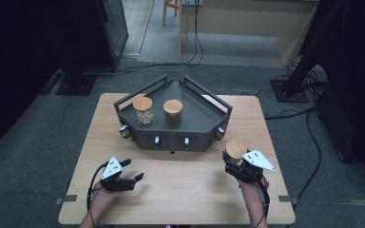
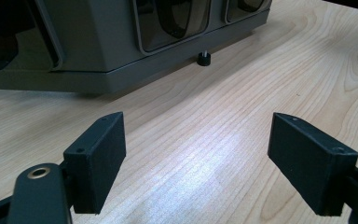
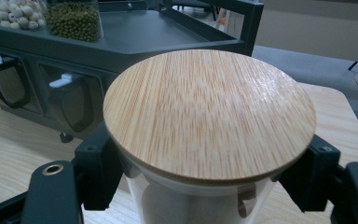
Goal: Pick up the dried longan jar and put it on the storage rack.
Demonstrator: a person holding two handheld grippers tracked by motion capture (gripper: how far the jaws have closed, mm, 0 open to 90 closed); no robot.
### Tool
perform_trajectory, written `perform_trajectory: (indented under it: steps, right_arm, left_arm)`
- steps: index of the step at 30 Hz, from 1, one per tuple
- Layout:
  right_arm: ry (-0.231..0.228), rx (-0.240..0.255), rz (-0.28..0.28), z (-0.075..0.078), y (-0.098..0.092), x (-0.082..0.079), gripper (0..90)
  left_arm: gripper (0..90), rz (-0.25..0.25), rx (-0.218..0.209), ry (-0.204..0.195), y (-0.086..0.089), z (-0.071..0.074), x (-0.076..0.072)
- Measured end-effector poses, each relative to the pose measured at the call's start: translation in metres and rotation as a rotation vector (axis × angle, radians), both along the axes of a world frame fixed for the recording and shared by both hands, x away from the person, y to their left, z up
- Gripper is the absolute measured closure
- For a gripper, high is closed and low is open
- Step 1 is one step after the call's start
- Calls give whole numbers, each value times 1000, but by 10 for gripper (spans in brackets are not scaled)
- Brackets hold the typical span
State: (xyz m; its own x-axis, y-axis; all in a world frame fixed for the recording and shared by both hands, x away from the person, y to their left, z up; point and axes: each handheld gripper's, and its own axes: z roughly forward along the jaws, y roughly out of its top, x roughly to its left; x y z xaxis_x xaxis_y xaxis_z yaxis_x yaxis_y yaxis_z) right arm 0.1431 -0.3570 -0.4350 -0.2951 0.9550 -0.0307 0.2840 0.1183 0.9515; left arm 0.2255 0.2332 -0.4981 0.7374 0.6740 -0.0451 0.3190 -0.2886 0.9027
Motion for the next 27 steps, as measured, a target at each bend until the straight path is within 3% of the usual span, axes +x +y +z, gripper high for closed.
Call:
perform_trajectory:
  steps: [27]
  right_arm:
    - [-12, 14, 13, 14, 10, 14, 253]
  left_arm:
    - [187, 5, -7, -2, 3, 0, 0]
